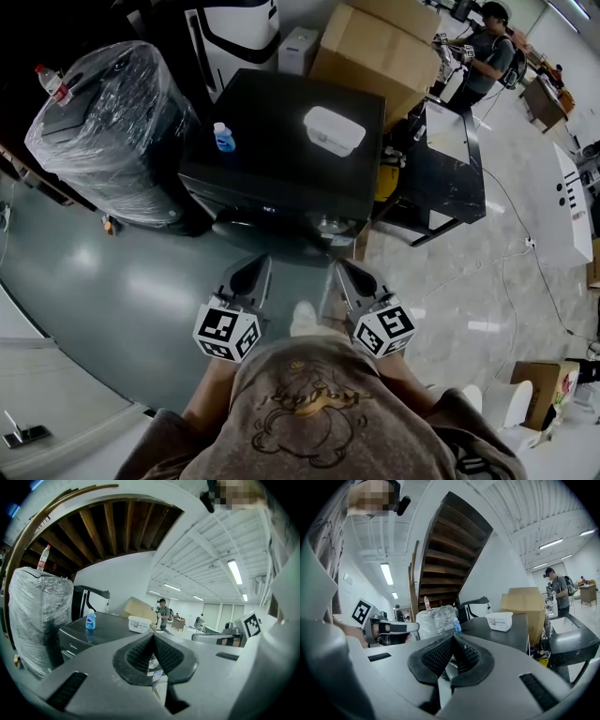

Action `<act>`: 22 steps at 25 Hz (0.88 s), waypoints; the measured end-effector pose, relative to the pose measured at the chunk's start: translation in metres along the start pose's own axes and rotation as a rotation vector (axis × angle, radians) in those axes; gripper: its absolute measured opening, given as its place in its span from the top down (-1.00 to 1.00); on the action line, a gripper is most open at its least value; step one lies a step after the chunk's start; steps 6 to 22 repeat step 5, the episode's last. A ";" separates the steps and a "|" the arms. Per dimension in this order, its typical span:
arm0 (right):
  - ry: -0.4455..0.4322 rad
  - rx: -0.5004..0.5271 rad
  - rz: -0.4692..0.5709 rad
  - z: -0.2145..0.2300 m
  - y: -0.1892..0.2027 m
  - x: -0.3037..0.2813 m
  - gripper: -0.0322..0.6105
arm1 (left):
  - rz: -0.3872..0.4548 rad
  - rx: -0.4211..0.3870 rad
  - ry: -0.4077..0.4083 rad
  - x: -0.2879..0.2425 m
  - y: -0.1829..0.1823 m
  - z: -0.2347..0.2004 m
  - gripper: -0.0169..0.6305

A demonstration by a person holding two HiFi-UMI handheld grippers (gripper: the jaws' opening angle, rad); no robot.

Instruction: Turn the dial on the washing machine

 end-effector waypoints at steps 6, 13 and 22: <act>0.008 0.002 0.006 0.004 -0.002 -0.001 0.90 | 0.009 0.005 -0.014 -0.001 -0.001 -0.003 0.95; 0.008 0.002 0.006 0.004 -0.002 -0.001 0.90 | 0.009 0.005 -0.014 -0.001 -0.001 -0.003 0.95; 0.008 0.002 0.006 0.004 -0.002 -0.001 0.90 | 0.009 0.005 -0.014 -0.001 -0.001 -0.003 0.95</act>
Point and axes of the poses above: the fingertips, and each gripper's own axes: x backward along the fingers, z to its right, y out of its underside, the point moved 5 cm from there along x, backward along the fingers, and after that the axes turned 5 degrees about -y, right-handed, at the moved point
